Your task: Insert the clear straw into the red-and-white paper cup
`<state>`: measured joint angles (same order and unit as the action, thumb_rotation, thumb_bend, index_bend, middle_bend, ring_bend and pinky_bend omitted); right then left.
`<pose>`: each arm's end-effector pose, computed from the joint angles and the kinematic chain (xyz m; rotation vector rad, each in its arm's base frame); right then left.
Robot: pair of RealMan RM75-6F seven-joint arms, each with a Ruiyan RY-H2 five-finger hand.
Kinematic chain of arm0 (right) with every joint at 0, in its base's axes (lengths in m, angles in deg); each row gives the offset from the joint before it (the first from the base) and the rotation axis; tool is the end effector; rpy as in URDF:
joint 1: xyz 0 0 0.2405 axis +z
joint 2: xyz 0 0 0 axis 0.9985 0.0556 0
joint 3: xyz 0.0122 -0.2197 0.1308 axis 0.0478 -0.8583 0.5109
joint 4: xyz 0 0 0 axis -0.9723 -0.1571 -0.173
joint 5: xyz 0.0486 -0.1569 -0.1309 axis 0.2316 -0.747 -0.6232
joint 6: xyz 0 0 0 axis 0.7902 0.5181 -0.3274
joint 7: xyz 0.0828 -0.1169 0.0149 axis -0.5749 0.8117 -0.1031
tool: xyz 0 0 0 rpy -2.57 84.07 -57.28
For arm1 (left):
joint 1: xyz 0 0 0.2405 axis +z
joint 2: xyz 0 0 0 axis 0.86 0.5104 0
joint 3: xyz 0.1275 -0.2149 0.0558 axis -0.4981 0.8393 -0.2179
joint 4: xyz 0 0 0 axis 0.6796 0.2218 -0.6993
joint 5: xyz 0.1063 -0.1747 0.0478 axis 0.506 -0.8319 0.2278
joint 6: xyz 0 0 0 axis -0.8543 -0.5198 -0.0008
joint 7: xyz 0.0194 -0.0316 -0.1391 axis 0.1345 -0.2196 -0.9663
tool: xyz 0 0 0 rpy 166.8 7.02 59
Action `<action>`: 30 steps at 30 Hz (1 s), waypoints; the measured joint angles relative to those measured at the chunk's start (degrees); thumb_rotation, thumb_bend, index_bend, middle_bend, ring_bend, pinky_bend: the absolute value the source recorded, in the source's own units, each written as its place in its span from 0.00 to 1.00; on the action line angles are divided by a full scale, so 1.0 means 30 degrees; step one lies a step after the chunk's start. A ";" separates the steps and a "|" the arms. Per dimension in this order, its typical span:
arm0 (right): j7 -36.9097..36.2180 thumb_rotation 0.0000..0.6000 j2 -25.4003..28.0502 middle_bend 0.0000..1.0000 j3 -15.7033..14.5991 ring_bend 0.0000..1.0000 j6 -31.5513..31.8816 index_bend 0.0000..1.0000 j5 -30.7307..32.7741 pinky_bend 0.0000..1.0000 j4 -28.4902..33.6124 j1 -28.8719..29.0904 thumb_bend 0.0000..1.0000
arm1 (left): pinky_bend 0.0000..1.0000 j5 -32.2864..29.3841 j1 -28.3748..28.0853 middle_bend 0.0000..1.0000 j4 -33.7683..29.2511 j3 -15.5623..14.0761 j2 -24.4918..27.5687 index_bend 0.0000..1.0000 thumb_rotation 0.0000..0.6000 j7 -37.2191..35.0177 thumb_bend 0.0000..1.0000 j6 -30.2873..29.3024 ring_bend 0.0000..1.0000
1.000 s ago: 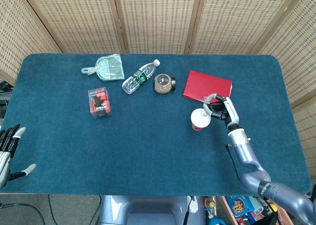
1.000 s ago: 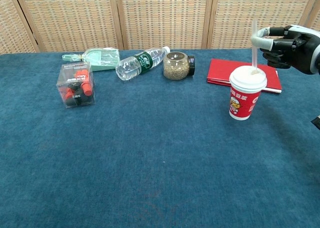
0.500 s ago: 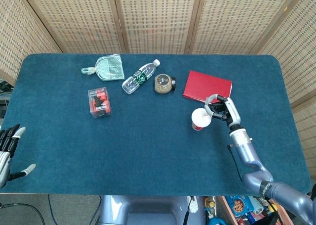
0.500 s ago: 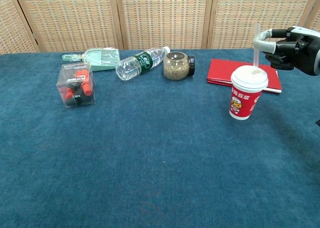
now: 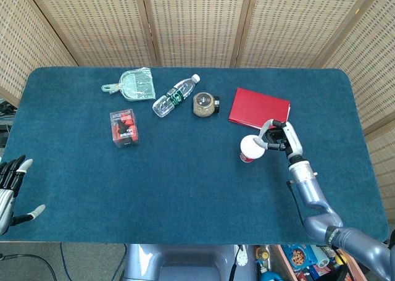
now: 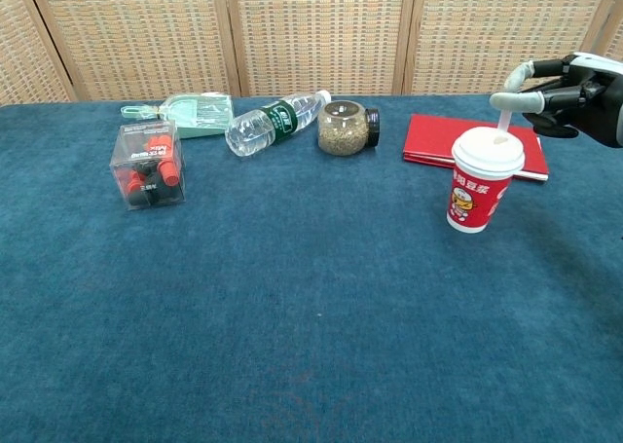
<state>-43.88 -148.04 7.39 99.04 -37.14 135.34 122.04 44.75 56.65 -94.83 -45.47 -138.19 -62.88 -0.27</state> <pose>-0.2309 -0.3920 0.0403 0.9709 -1.9159 1.6651 -0.2998 0.1591 0.1695 -1.4169 -0.9021 -0.9483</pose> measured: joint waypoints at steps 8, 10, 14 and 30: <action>0.0717 1.00 0.0145 0.95 -0.0067 0.88 0.0307 0.57 -0.0056 1.00 0.0201 -0.0012 0.22 | 0.00 0.0014 0.0000 0.00 -0.0008 -0.0013 0.0022 0.00 1.00 -0.0039 0.17 -0.0003 0.00; 0.1020 1.00 0.0261 0.93 -0.0103 0.88 0.0401 0.55 -0.0121 1.00 0.0307 -0.0021 0.21 | 0.00 0.0017 -0.0002 0.00 -0.0006 -0.0012 0.0037 0.00 1.00 -0.0070 0.17 -0.0005 0.00; 0.1969 1.00 0.1019 0.84 -0.0394 0.80 0.0407 0.47 -0.0420 0.97 0.0945 -0.0062 0.14 | 0.00 0.0065 0.0024 0.00 0.0006 -0.0021 0.0082 0.00 1.00 -0.0186 0.17 -0.0081 0.00; 0.5781 1.00 0.7469 0.00 -0.2348 0.00 0.0999 0.00 -0.3021 0.00 0.5663 -0.1220 0.00 | 0.00 0.0684 0.0399 0.00 0.0016 -0.0199 0.0325 0.00 1.00 -0.0462 0.16 -0.0930 0.00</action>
<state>-26.53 -125.63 0.34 102.04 -46.21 152.33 118.38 46.80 57.84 -94.78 -46.06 -137.21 -64.26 -3.06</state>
